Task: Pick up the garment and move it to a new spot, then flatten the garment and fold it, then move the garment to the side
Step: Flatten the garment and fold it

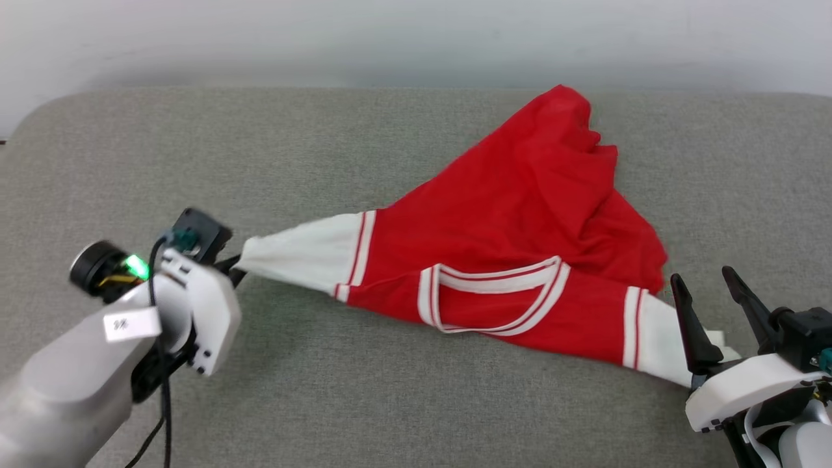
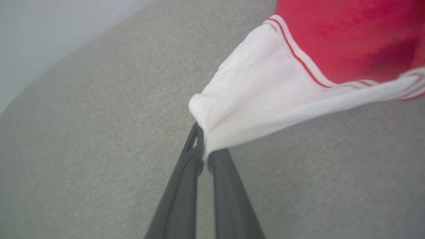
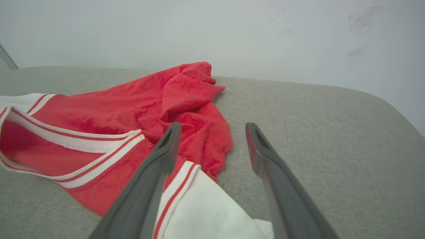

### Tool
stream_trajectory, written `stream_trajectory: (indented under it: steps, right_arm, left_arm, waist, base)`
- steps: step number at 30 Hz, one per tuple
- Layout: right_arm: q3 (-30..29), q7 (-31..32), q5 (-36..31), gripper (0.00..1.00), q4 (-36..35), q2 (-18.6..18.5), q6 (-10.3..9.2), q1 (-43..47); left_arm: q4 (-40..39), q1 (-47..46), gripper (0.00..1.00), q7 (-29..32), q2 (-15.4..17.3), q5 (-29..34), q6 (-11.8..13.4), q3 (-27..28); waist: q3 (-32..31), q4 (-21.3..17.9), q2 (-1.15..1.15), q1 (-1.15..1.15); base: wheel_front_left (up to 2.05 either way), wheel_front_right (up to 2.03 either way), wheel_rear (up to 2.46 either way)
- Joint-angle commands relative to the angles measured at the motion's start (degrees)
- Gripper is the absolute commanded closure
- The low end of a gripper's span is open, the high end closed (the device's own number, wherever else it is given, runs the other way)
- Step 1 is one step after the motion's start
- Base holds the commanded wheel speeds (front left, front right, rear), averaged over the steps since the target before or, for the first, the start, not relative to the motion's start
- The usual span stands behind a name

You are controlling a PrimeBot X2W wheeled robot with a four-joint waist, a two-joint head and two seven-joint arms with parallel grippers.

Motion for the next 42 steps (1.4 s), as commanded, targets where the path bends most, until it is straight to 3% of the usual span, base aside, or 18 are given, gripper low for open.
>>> stream_trajectory:
  steps: [1, 9, 18, 19, 20, 21, 31, 37, 42]
  right_arm:
    - [-0.09, -0.05, 0.22, 0.00, -0.23, -0.47, -0.06, 0.44]
    - [-0.18, 0.48, 0.73, 0.00, -0.69, -1.12, -0.06, 1.26]
    - [-0.42, 1.38, 1.04, 0.00, -0.77, -1.68, -0.06, 2.14]
    - [-0.52, 1.49, 1.06, 0.00, -0.80, -1.74, -0.06, 2.25]
    - [-0.54, 1.64, 1.10, 0.00, -0.87, -1.84, -0.06, 2.29]
    - [-0.55, 1.83, 1.14, 0.00, -1.00, -1.95, -0.06, 2.38]
    - [-1.78, 3.42, 2.08, 0.00, -3.34, -3.11, -0.06, 4.97]
    - [-2.11, 4.59, 2.52, 0.00, -5.70, -3.44, -0.06, 6.18]
    - [0.32, 7.29, 3.28, 0.00, -8.07, -6.16, -0.06, 6.00]
  left_arm:
    - [0.71, 1.91, 1.00, -1.22, 1.00, 0.32, 1.05, 0.09]
    - [6.84, 11.54, 1.00, -4.52, 2.78, -4.16, 2.54, 0.36]
    - [12.79, 16.20, 1.00, -5.15, -0.42, -7.02, 1.40, -0.07]
    - [13.02, 16.04, 0.87, -5.64, -0.90, -7.21, 1.42, 0.21]
    - [13.18, 15.76, 0.55, -6.41, -1.16, -7.20, 1.76, 0.54]
    - [13.14, 15.40, 0.00, -7.38, -1.28, -7.14, 2.24, 1.00]
    - [6.02, 16.71, 0.00, -15.26, 1.18, -7.91, 7.72, 5.03]
    - [-3.75, 20.41, 0.00, -17.95, 4.21, -7.72, 14.99, 9.43]
    - [-14.05, 25.24, 0.00, -18.40, 4.90, -4.57, 21.83, 16.30]
  waist:
    - [-0.45, 0.51, 0.00, 0.00]
    - [-1.05, 1.01, 0.00, 0.00]
    - [-1.67, 1.40, 0.00, 0.00]
    - [-1.90, 1.58, 0.00, 0.00]
    - [-2.17, 1.73, 0.00, 0.00]
    - [-2.46, 1.88, 0.00, 0.00]
    - [-5.80, 3.17, 0.00, 0.00]
    - [-6.83, 3.65, 0.00, 0.00]
    - [-6.89, 4.39, 0.00, 0.00]
  base:
    - [0.00, 0.00, 0.00]
    - [0.00, 0.00, 0.00]
    - [0.00, 0.00, 0.00]
    - [0.00, 0.00, 0.00]
    - [0.00, 0.00, 0.00]
    - [0.00, 0.00, 0.00]
    - [0.00, 0.00, 0.00]
    - [0.00, 0.00, 0.00]
    - [0.00, 0.00, 0.00]
